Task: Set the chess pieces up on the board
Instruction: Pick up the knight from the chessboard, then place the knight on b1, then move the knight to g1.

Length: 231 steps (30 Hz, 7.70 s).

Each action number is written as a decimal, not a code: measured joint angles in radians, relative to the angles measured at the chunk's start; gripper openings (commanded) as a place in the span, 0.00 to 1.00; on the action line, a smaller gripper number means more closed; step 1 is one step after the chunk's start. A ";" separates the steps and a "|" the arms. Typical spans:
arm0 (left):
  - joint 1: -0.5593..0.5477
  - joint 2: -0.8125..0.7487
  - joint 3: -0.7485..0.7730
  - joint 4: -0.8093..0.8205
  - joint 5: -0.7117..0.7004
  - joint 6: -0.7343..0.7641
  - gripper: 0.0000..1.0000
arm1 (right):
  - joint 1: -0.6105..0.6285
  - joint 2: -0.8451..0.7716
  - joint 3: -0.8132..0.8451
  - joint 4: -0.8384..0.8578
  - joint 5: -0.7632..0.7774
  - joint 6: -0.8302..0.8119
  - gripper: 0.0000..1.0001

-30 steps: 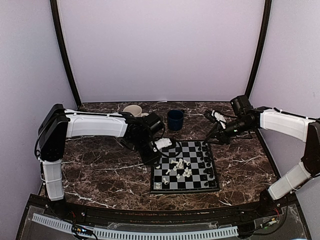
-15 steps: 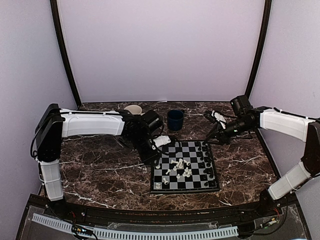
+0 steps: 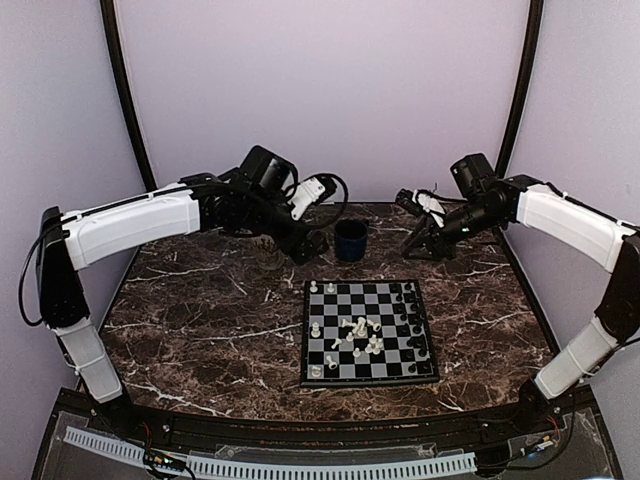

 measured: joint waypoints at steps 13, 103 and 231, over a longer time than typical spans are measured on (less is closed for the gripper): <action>0.052 -0.252 -0.385 0.447 -0.200 -0.063 0.99 | 0.137 0.096 0.208 -0.106 0.093 -0.010 0.37; 0.063 -0.245 -0.397 0.469 -0.282 -0.108 0.85 | 0.448 0.449 0.420 -0.239 0.379 0.015 0.01; -0.304 0.097 -0.347 -0.039 0.046 0.149 0.21 | 0.098 0.105 -0.056 0.131 0.076 0.105 0.31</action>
